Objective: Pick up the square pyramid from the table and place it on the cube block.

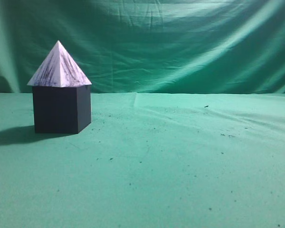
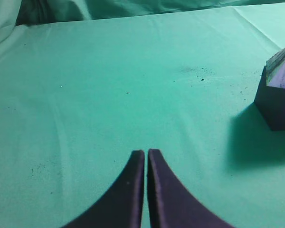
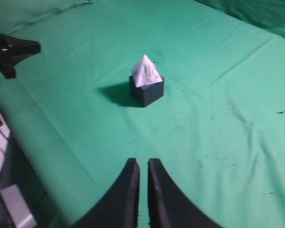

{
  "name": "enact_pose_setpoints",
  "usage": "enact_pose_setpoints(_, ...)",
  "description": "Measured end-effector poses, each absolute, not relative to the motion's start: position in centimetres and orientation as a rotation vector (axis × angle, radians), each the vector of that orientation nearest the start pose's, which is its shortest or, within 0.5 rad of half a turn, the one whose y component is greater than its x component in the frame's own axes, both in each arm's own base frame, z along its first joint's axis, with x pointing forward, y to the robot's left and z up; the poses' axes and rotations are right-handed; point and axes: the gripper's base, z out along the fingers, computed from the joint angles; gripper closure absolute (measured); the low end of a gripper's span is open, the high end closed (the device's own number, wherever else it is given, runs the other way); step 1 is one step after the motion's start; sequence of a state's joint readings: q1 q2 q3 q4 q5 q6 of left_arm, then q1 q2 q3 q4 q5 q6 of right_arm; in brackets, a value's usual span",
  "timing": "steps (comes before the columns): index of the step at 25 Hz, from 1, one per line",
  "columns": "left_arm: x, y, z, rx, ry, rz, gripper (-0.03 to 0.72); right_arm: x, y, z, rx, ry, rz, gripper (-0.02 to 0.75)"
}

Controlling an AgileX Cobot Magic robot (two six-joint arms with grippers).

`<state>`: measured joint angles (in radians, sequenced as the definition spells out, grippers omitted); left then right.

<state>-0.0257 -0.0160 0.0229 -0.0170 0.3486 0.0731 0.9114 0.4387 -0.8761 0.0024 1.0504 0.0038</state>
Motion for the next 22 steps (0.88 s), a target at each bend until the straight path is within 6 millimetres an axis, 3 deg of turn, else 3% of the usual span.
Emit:
enact_pose_setpoints(3, 5.3, -0.2, 17.5, 0.080, 1.837, 0.017, 0.688, 2.7, 3.1, 37.2, -0.902, 1.889, 0.517, 0.667)
enact_pose_setpoints(6, 5.3, -0.2, 17.5, 0.080, 1.837, 0.017, 0.688, 3.0, 2.6, 35.7, -0.754, 1.827, 0.464, 0.667)
enact_pose_setpoints(16, 5.3, -0.2, 17.5, 0.080, 1.837, 0.017, 0.688, 4.1, 1.0, 26.3, -0.238, 1.656, 0.159, 0.667)
enact_pose_setpoints(22, 5.3, -0.2, 17.5, 0.080, 1.837, 0.017, 0.688, 5.0, 0.3, 20.4, -0.085, 1.772, 0.038, 0.667)
